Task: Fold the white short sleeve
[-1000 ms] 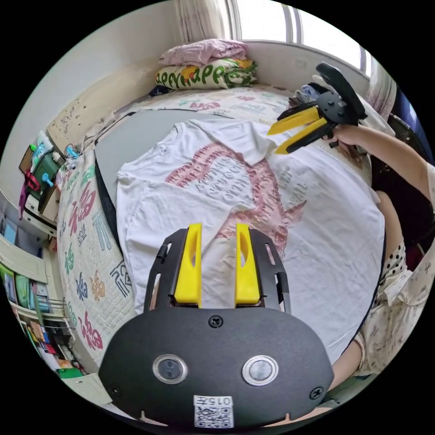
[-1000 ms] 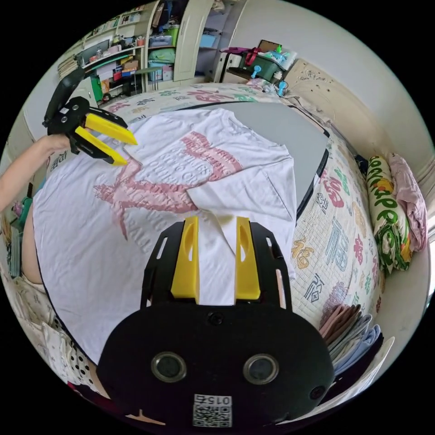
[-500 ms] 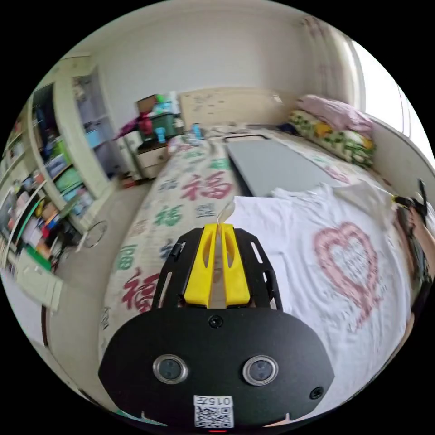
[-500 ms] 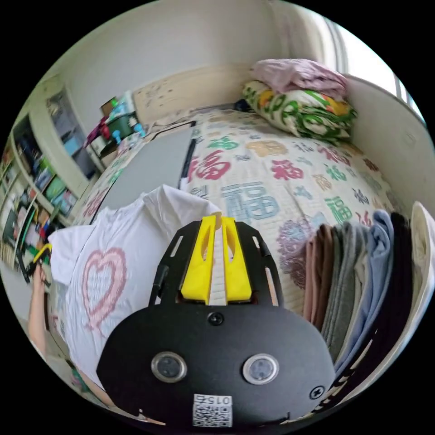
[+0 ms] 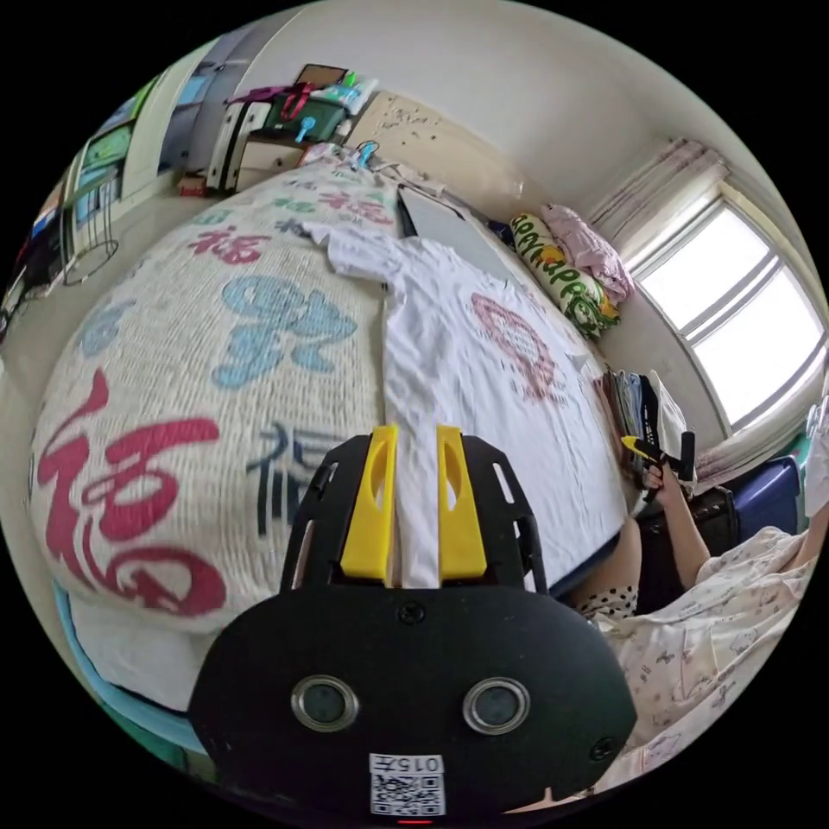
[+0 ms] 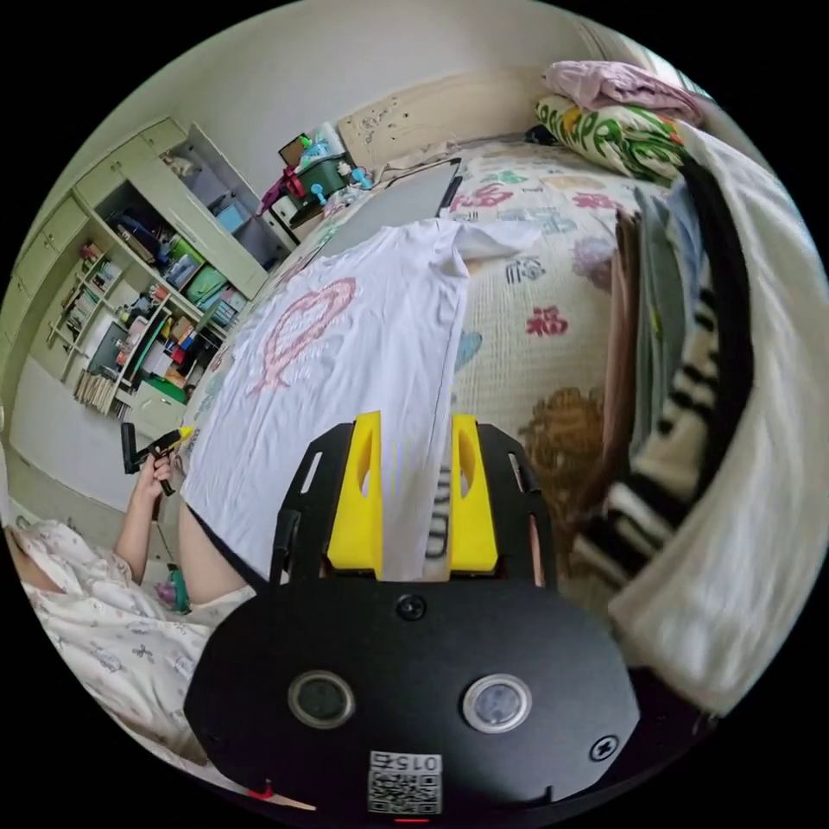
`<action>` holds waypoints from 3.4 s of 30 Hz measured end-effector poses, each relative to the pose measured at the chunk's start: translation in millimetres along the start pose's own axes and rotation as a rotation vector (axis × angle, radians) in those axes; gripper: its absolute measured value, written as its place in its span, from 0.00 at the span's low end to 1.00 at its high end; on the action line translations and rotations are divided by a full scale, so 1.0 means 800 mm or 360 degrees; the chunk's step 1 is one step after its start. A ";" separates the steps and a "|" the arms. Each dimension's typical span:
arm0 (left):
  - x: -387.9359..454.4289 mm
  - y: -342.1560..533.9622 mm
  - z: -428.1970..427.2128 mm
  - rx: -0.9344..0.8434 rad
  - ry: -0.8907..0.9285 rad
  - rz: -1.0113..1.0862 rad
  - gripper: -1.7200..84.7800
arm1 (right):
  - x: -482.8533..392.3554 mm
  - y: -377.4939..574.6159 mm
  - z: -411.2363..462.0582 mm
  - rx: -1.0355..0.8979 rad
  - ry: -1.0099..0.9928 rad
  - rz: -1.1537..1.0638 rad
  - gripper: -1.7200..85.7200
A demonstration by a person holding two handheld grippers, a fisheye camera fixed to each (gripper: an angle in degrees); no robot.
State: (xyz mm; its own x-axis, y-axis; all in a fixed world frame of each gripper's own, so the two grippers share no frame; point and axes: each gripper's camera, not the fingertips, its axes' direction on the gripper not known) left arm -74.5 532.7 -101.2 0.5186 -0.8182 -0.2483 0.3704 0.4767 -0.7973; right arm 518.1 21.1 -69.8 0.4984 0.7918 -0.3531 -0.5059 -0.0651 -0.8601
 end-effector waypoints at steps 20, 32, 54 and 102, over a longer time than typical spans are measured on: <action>0.024 0.104 0.008 -0.0172 0.0035 -0.0015 0.05 | 0.016 0.145 -0.047 -0.0243 -0.0021 0.0108 0.05; 0.076 0.095 -0.017 -0.0167 -0.0162 0.0015 0.01 | 0.038 0.205 -0.017 -0.0261 0.0182 0.0053 0.02; 0.201 0.041 -0.013 -0.0298 -0.0372 0.0167 0.01 | -0.034 0.332 0.162 -0.0279 0.0817 -0.0296 0.02; 0.178 0.000 -0.086 -0.0194 -0.0422 0.0118 0.01 | -0.064 0.271 0.018 -0.0271 0.0317 0.0078 0.02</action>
State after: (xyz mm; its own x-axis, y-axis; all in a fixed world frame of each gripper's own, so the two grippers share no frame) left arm -53.8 394.3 -174.2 0.7299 -0.6624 -0.1688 0.2368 0.4766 -0.8466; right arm 372.8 -24.4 -232.8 0.6136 0.6512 -0.4466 -0.4153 -0.2149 -0.8839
